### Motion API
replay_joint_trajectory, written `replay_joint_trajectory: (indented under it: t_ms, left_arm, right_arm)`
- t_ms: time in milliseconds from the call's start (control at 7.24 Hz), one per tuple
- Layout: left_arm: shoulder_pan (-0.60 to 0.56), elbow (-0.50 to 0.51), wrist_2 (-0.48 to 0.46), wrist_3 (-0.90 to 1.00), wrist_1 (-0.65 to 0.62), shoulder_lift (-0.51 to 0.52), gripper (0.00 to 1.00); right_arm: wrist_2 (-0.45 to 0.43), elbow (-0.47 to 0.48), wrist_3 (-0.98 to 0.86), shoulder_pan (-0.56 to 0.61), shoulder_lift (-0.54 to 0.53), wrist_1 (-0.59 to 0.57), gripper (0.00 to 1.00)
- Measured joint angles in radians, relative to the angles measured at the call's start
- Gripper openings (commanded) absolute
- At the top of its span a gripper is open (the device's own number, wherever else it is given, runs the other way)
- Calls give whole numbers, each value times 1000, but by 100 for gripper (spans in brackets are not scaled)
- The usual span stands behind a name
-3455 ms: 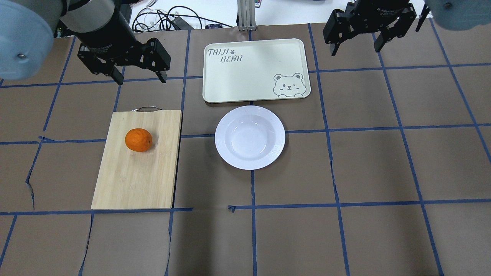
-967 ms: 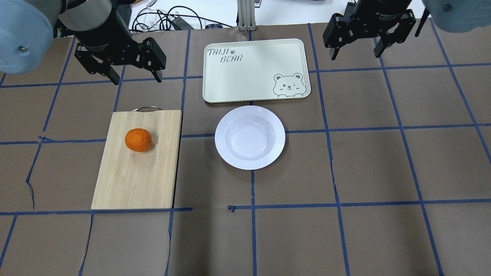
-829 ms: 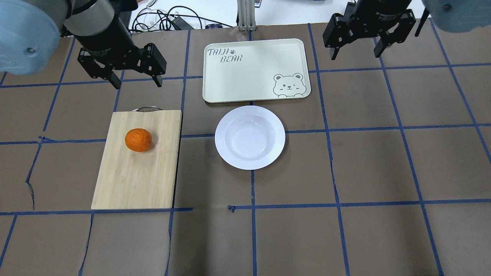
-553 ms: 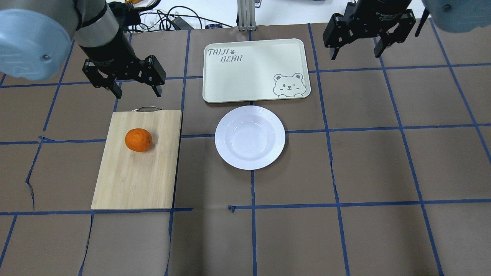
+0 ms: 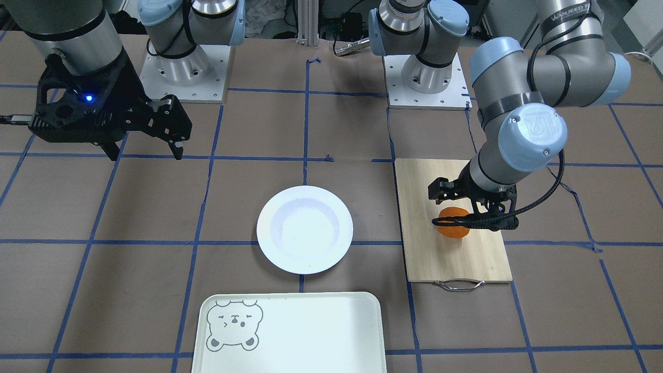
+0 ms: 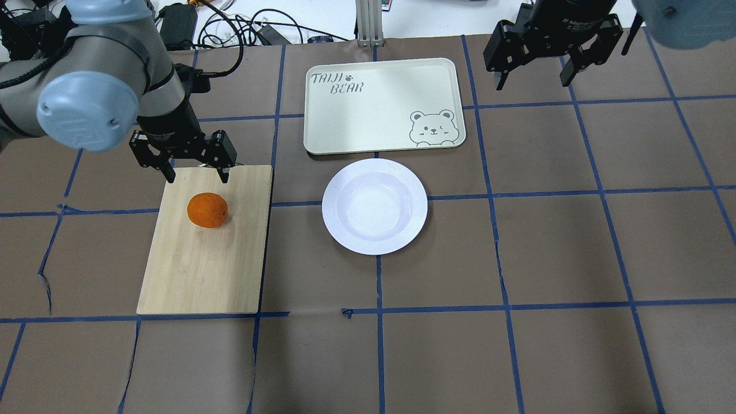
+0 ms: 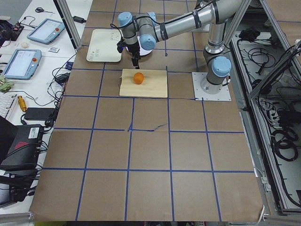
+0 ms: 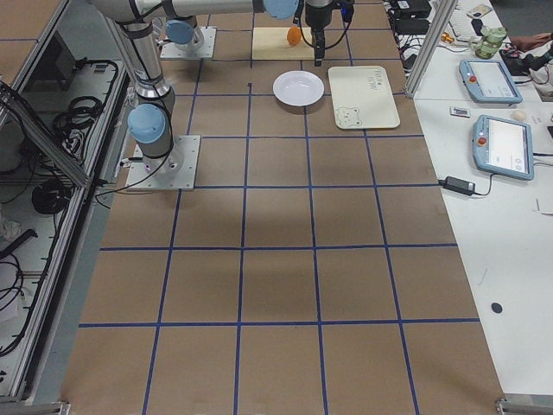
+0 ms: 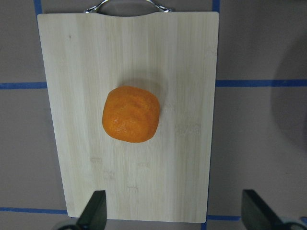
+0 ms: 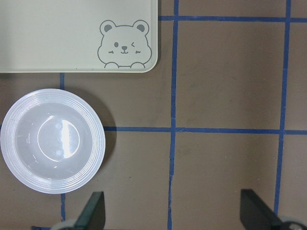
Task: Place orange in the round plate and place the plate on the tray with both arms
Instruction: 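Lower the left gripper onto the orange on the cutting board and grasp it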
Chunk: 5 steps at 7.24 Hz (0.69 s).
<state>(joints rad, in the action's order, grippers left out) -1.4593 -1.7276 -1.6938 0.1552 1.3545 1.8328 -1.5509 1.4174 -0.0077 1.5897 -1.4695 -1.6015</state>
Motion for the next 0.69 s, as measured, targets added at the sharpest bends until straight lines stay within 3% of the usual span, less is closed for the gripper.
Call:
replay_joint_trajectory:
  t_ms: [553, 691]
  left_arm:
    - [37, -92, 3, 30, -127, 89, 100]
    - [37, -99, 4, 32, -139, 102, 68]
  right_arm:
    - [0, 0, 0, 1, 0, 0, 100]
    - [0, 0, 0, 1, 0, 0, 100]
